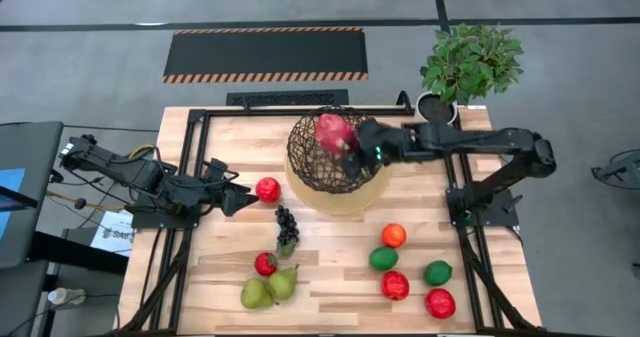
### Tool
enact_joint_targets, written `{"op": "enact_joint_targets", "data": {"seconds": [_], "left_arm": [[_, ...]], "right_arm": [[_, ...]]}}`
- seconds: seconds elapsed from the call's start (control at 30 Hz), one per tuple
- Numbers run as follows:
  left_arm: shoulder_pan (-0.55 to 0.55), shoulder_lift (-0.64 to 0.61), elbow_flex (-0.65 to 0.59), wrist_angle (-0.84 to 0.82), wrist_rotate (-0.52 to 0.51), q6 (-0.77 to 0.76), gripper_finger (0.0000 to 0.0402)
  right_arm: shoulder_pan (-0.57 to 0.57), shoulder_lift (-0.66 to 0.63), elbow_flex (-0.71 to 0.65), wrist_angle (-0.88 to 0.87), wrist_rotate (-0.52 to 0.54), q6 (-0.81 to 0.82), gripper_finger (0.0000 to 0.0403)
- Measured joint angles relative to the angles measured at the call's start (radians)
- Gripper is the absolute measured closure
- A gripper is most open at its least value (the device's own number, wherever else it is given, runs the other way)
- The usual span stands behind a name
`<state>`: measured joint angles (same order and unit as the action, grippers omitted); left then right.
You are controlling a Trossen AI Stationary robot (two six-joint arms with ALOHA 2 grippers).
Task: Build produce basket
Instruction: Put the pink dragon fruit into the black wire basket
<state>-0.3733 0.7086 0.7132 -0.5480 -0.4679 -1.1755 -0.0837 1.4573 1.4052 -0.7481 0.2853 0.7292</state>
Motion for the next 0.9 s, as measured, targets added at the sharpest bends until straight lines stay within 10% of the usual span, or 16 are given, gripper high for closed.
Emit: {"op": "enact_joint_targets", "data": {"seconds": [0.9], "left_arm": [[0.0, 0.0, 0.0, -0.027, -0.038, 0.002, 0.0077]], "right_arm": [[-0.261, 0.478, 0.311, -0.189, -0.092, -0.9, 0.0372]]}}
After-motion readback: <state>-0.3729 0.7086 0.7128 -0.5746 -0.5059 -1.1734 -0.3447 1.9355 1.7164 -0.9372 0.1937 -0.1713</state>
